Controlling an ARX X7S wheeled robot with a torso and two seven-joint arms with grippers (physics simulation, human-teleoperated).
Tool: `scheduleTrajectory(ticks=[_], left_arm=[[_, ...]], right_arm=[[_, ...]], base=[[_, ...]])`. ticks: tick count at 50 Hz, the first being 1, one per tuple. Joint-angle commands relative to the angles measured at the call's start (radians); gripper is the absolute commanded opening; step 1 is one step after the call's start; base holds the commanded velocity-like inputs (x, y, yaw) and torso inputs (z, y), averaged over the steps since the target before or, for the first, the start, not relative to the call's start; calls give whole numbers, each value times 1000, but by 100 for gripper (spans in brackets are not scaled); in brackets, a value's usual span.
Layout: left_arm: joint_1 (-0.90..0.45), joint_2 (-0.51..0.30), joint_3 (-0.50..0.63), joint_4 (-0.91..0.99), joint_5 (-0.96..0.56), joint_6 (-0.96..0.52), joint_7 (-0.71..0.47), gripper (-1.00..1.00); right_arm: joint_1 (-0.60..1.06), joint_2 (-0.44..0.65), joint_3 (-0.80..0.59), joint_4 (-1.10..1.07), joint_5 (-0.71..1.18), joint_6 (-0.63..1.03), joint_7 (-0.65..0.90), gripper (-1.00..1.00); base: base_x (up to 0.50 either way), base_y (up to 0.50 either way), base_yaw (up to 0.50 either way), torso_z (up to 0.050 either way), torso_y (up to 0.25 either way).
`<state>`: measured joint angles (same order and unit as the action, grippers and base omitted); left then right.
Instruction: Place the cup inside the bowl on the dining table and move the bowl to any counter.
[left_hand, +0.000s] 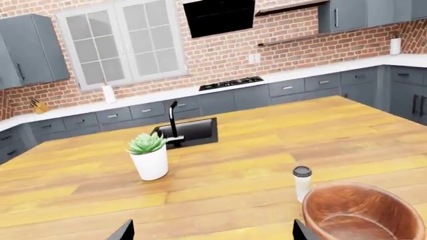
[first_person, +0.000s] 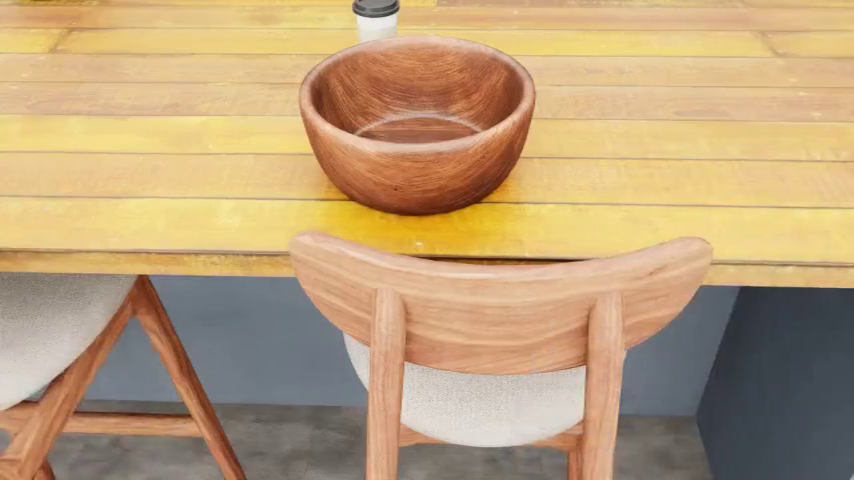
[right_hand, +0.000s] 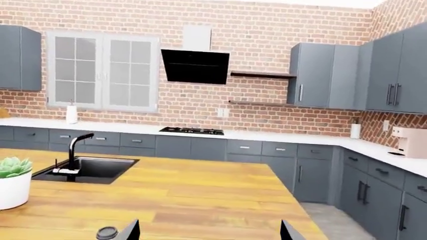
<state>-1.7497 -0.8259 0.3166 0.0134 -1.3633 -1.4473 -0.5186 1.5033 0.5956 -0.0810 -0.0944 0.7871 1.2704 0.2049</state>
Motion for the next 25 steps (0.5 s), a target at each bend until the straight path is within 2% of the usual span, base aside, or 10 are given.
scheduleTrajectory(ticks=[1,6,14,15,17,18,21,22,25], left_arm=[[-202,9,205,-242,240,106,214,100],[-285,110,304,-449,399,270,346,100],[-380,213,381,-617,495,358,452,100],[-393,231,414,-665,530,390,490,100],[-439,296,412,-864,560,452,534,100],[-442,301,418,-875,566,458,545,100],[-349,251,362,-699,482,392,474,100],[-338,244,326,-694,451,379,448,100],[-324,236,340,-691,463,389,460,100]], right_arm=[[128,-5,-135,225,-82,-97,-67,100],[191,-83,-158,369,-125,-179,-79,100],[287,-169,-188,439,-145,-197,-71,100],[290,-176,-196,457,-153,-208,-74,100],[272,-179,-186,446,-142,-191,-61,100],[267,-180,-175,437,-133,-181,-54,100],[210,-165,-149,364,-100,-147,-31,100],[200,-163,-144,358,-94,-145,-33,100],[186,-157,-142,350,-92,-151,-36,100]], base=[[0,0,0,0,0],[0,0,0,0,0],[0,0,0,0,0],[0,0,0,0,0],[0,0,0,0,0],[0,0,0,0,0],[0,0,0,0,0],[0,0,0,0,0],[0,0,0,0,0]])
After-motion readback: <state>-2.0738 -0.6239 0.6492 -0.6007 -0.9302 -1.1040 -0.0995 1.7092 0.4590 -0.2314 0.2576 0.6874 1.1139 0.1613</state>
